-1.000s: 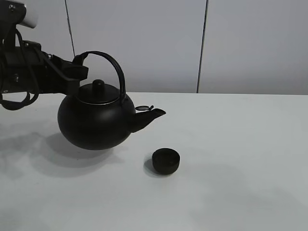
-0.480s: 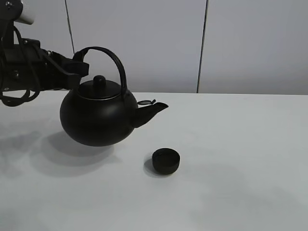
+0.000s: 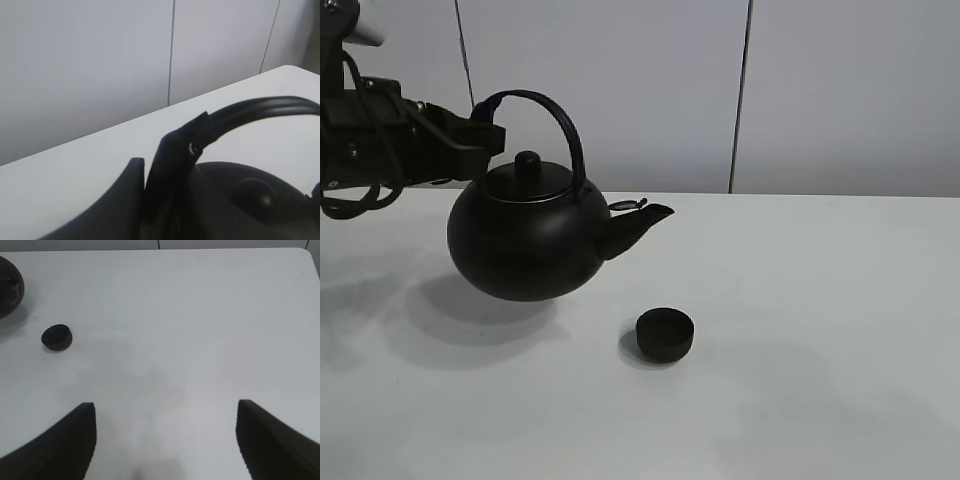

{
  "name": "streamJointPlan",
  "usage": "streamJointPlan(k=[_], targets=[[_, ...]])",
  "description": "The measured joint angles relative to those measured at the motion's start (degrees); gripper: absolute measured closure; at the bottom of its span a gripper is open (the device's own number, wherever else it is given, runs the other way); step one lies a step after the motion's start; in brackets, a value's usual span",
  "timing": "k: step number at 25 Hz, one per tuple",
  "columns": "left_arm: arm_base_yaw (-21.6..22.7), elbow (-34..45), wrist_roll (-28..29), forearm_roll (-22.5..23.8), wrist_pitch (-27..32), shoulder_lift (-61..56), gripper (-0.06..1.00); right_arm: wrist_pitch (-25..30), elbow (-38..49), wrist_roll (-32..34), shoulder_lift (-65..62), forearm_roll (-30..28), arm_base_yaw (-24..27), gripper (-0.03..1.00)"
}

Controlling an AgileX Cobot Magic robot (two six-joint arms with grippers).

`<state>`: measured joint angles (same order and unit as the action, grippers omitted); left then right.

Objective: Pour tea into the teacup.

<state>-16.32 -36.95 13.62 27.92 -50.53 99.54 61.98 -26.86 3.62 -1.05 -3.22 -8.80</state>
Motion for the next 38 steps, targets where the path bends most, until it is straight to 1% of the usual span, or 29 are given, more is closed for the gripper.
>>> streamJointPlan(k=[7,12,18,25,31,38], targets=[[0.0,3.4,0.1,-0.4,-1.7,0.0,0.79,0.0,0.0,0.0,0.0,0.0,0.0,0.43],[0.0,4.1,0.1,-0.5,-3.0,0.0,0.79,0.0,0.0,0.0,0.0,0.0,0.0,0.43],[0.4,6.8,-0.4,-1.9,-5.1,-0.1,0.79,0.0,0.0,0.0,0.0,0.0,0.0,0.43],[2.2,7.5,-0.3,-1.7,-5.5,-0.1,0.79,0.0,0.0,0.0,0.0,0.0,0.0,0.43],[2.2,7.8,-0.3,-1.9,-6.2,-0.1,0.79,0.0,0.0,0.0,0.0,0.0,0.0,0.43],[2.2,10.5,-1.1,-2.1,-6.0,-0.2,0.79,0.0,0.0,0.0,0.0,0.0,0.0,0.43]])
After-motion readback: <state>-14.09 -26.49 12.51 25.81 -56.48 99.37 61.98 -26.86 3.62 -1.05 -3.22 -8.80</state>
